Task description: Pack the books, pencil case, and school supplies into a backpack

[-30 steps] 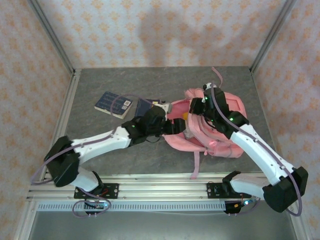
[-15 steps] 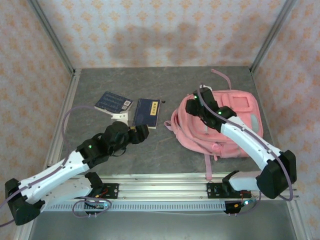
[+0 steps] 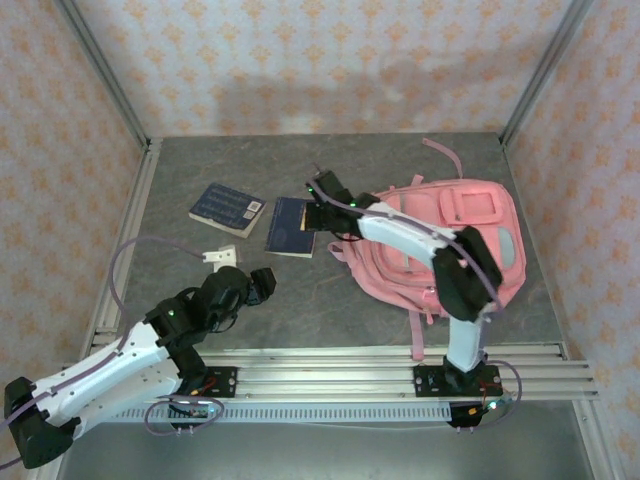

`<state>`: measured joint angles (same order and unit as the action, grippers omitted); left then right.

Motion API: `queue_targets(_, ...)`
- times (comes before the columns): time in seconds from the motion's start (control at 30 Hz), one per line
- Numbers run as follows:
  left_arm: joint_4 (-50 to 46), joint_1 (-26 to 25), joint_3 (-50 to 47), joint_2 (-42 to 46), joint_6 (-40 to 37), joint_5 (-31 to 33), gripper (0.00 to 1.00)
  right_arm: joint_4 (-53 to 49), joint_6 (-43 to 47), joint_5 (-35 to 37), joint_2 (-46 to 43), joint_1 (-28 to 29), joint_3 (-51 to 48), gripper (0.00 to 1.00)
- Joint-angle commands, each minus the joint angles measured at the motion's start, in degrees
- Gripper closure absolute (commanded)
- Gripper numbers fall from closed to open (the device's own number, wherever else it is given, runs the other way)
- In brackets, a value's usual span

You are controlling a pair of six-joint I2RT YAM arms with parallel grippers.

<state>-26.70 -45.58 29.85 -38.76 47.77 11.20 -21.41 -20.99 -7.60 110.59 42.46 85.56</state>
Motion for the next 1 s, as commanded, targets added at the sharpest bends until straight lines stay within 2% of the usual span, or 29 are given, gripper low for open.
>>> queue_targets(0.0,-0.12,0.64,-0.24,0.57,1.40,1.71,0.27,-1.56,-1.94,-1.18,6.75,0.43,6.38,1.00)
queue_targets(0.23,-1.22,0.76,0.48,0.90,0.39,2.84,0.27,-12.17,-2.72,2.81,21.63,0.43,21.00,1.00)
queue_targets(0.4,-1.12,1.01,0.99,-0.04,0.23,3.14,0.27,-16.86,-1.65,2.94,25.16,2.00,22.13,1.00)
queue_targets(0.5,-1.43,1.52,1.85,-1.24,-0.34,3.14,0.27,-16.79,-0.12,3.22,23.53,3.64,17.86,1.00)
queue_targets(0.6,-1.34,3.02,2.56,-2.78,-0.75,1.69,0.26,-12.80,-0.76,1.23,19.71,4.46,9.37,1.00)
queue_targets(0.8,0.73,8.92,3.09,-8.32,-1.43,-6.01,0.26,-2.50,-0.73,-9.59,10.35,5.65,-7.91,1.00)
queue_targets(0.97,3.33,10.68,3.81,-14.66,-2.84,-9.22,0.26,0.56,3.51,-17.84,3.32,6.97,-17.34,1.00)
